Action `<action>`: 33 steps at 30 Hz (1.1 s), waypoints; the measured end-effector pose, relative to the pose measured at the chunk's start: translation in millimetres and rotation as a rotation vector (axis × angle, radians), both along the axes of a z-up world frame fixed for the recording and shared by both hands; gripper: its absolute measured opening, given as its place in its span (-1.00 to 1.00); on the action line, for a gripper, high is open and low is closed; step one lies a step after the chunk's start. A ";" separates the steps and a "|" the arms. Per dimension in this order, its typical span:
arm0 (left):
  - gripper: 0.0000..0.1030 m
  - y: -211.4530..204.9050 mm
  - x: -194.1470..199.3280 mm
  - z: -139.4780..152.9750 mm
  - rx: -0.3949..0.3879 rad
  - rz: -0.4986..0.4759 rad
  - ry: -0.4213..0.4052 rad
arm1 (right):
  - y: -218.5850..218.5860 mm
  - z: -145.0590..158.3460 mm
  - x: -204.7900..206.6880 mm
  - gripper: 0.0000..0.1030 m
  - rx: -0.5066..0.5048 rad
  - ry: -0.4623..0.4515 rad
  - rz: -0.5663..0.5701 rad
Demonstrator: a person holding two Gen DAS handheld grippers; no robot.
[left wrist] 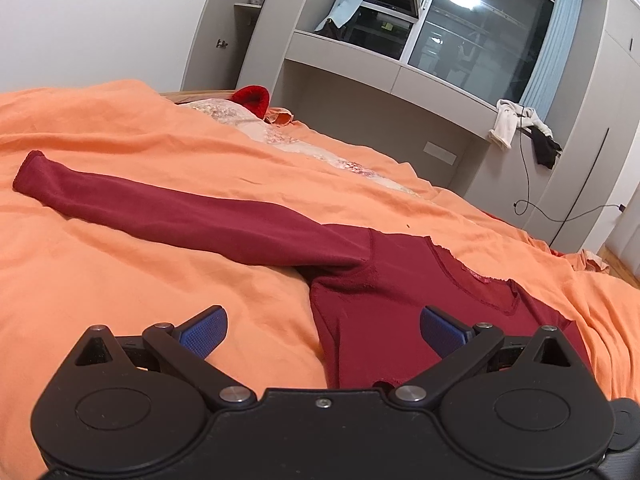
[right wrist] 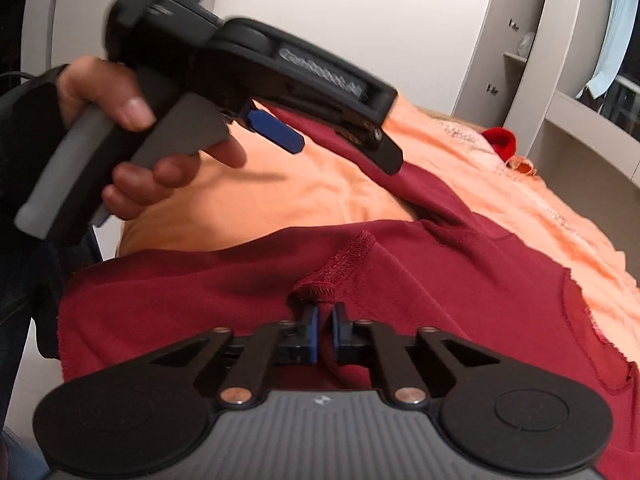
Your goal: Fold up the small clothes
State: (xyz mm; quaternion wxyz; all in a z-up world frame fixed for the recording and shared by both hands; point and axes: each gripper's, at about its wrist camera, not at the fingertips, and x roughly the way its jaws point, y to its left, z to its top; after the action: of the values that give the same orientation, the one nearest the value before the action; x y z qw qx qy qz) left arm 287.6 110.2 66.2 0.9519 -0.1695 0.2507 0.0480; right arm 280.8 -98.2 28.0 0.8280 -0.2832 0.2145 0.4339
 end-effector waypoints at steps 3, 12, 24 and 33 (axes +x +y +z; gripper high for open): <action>0.99 -2.5 1.5 -1.0 0.005 -0.007 0.009 | -5.2 -0.8 -21.5 -0.92 -0.010 -0.044 -0.005; 0.99 -22.0 5.2 -8.8 0.042 -0.064 0.041 | -18.9 -20.6 -62.6 -0.92 -0.049 -0.111 -0.056; 0.99 -40.3 6.1 -15.2 0.087 -0.161 0.066 | -42.1 -9.9 -77.2 -0.93 0.202 -0.078 -0.177; 0.99 -45.6 12.5 -21.0 0.102 -0.176 0.098 | -49.4 -12.8 -87.0 -0.55 0.130 -0.028 -0.109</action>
State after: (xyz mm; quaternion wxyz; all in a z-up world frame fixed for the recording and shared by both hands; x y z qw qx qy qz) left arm 300.1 64.6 45.2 0.9465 -0.0957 0.3080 -0.0148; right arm 193.8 -147.6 15.2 0.8699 -0.2226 0.1894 0.3973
